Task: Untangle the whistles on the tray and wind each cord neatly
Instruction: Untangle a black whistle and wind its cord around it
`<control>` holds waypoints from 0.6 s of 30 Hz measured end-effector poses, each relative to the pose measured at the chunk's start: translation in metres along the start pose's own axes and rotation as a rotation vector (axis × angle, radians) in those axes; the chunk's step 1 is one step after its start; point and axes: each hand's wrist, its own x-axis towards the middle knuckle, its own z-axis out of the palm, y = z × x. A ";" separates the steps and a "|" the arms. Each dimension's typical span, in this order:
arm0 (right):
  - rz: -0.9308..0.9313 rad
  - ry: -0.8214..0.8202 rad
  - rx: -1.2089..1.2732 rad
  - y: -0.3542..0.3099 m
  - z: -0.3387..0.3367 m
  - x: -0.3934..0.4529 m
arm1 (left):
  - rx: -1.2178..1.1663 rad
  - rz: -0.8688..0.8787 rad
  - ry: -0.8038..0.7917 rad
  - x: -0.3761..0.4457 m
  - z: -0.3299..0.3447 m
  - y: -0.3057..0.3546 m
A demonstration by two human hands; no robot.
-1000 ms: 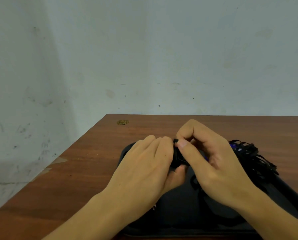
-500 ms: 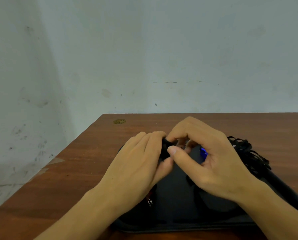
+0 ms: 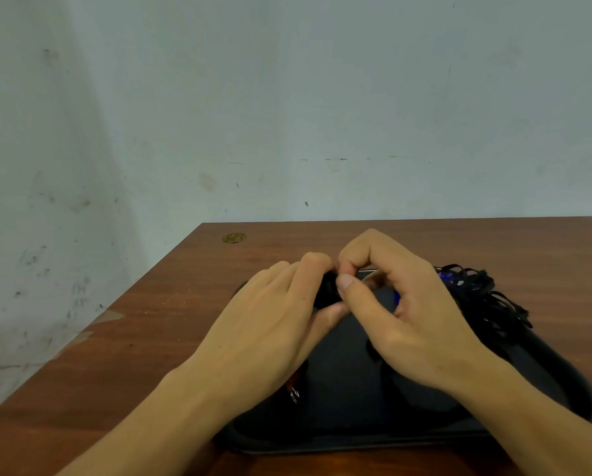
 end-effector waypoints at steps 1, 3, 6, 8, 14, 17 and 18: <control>0.013 -0.018 0.008 0.001 -0.001 0.000 | -0.010 -0.004 -0.010 0.000 0.000 0.000; 0.021 -0.069 0.020 0.002 -0.003 0.000 | -0.043 -0.017 -0.032 -0.001 0.001 -0.001; 0.046 -0.166 0.085 0.005 -0.010 0.000 | -0.133 -0.030 -0.066 -0.004 0.001 -0.003; 0.096 -0.242 0.188 0.008 -0.016 -0.001 | -0.189 -0.027 -0.081 -0.006 0.001 -0.005; 0.300 -0.317 0.458 0.015 -0.025 0.004 | -0.250 -0.019 -0.107 -0.004 -0.002 -0.010; 0.360 -0.299 0.510 0.016 -0.022 0.005 | -0.248 -0.036 -0.099 -0.004 -0.001 -0.013; 0.370 -0.283 0.518 0.016 -0.020 0.005 | -0.244 -0.039 -0.099 -0.005 -0.001 -0.013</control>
